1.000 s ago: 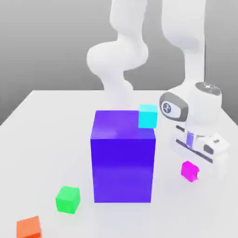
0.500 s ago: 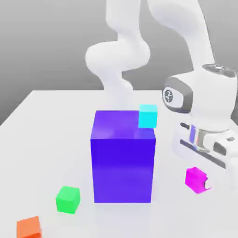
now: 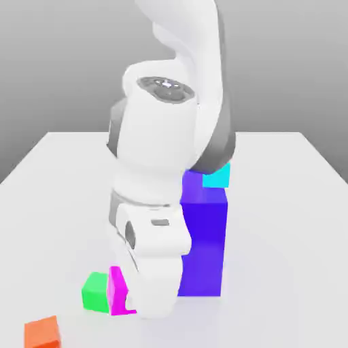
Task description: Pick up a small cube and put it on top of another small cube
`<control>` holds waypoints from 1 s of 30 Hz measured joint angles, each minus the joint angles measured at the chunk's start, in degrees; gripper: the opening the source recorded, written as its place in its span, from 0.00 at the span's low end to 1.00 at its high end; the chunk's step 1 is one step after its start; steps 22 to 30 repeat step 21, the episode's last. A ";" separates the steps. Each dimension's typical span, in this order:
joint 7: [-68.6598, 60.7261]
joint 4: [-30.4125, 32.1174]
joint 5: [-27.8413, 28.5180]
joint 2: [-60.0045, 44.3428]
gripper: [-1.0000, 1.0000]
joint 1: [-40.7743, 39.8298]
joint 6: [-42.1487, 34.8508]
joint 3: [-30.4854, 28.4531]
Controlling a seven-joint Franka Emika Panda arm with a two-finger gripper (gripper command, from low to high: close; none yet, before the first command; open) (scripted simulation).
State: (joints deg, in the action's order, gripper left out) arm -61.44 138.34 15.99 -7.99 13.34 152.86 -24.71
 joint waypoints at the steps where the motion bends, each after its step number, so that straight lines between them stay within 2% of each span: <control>1: -1.94 1.60 -0.98 1.27 0.00 -0.99 -0.21 -0.51; 7: -16.99 13.34 -12.30 8.63 0.00 -6.77 -0.82 -2.97; 10: -21.12 14.56 -16.81 7.05 0.00 -10.47 1.15 -1.58; 13: -24.14 14.46 -20.81 3.74 0.00 -8.55 4.03 0.99; 17: -28.45 14.24 -26.77 -1.39 0.00 -10.25 8.31 3.83; 18: -29.46 14.22 -28.18 -2.63 1.00 -10.86 9.35 4.71; 30: -29.46 14.22 -28.18 -2.63 1.00 -10.86 9.34 4.71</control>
